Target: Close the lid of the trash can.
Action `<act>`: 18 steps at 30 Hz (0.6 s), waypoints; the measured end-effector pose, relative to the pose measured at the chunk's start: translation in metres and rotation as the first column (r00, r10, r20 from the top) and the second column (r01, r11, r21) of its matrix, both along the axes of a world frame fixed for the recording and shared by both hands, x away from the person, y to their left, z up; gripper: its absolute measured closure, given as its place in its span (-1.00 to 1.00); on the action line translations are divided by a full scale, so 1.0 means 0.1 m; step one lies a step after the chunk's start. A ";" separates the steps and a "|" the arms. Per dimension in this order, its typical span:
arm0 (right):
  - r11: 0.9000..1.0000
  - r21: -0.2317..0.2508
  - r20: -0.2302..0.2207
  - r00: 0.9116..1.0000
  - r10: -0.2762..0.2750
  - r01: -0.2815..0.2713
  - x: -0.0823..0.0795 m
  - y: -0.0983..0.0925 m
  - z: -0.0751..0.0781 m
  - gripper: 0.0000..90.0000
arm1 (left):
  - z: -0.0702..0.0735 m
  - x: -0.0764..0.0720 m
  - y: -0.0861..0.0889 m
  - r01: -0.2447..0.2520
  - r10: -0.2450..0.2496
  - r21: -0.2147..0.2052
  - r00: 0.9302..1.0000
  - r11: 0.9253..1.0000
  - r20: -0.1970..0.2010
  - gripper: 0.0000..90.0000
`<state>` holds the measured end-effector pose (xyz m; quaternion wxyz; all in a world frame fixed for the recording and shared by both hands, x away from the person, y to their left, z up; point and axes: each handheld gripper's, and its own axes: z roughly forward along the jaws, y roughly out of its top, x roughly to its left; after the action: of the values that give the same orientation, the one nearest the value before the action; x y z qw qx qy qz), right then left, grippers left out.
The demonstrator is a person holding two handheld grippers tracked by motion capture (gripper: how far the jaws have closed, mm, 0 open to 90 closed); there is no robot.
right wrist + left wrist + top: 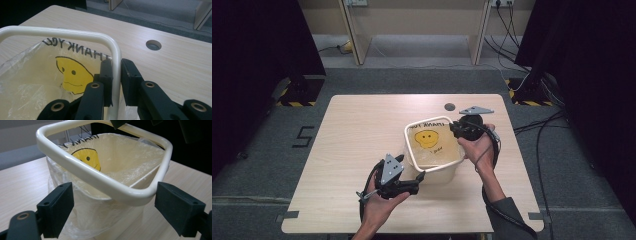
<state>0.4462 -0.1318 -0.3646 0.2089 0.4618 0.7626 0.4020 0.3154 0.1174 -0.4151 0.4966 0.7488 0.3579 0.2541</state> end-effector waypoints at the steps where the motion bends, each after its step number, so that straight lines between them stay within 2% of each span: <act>1: 1.000 -0.001 -0.001 1.000 -0.003 0.003 0.00 0.00 0.00 0.77 | 0.00 0.01 0.01 -0.003 0.003 -0.001 1.000 1.000 0.002 -0.66; 6: 1.000 0.007 -0.024 0.999 -0.020 0.020 0.01 -0.03 -0.05 0.74 | 0.00 0.02 0.06 -0.039 0.039 0.004 0.998 0.999 0.040 -0.66; 9: 1.000 -0.004 -0.021 0.999 -0.029 0.029 0.00 -0.05 -0.06 0.70 | 0.00 0.04 0.10 -0.091 0.091 -0.003 0.993 0.996 0.069 -0.66; 11: 0.999 -0.016 -0.025 0.999 -0.040 0.040 0.00 -0.06 -0.09 0.68 | 0.00 0.07 0.15 -0.113 0.115 -0.030 0.992 0.993 0.059 -0.65; 14: 0.999 -0.031 -0.038 0.998 -0.042 0.041 -0.01 -0.07 -0.15 0.68 | -0.01 0.12 0.23 -0.148 0.150 -0.023 0.987 0.989 0.057 -0.56; 16: 0.999 -0.020 -0.035 0.999 -0.037 0.037 -0.01 -0.07 -0.15 0.68 | -0.03 0.15 0.27 -0.142 0.144 -0.055 0.989 0.988 0.029 -0.54; 17: 0.999 -0.029 -0.030 0.999 -0.036 0.035 -0.02 -0.07 -0.15 0.67 | -0.03 0.17 0.29 -0.145 0.146 -0.064 0.989 0.987 0.019 -0.55; 18: 0.999 -0.034 -0.028 0.999 -0.036 0.035 -0.02 -0.06 -0.15 0.66 | -0.03 0.18 0.29 -0.152 0.154 -0.052 0.988 0.987 0.025 -0.55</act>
<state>0.4440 -0.1374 -0.3795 0.2127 0.4775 0.7637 0.3789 0.3330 0.1468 -0.4180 0.4994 0.7026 0.4133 0.2934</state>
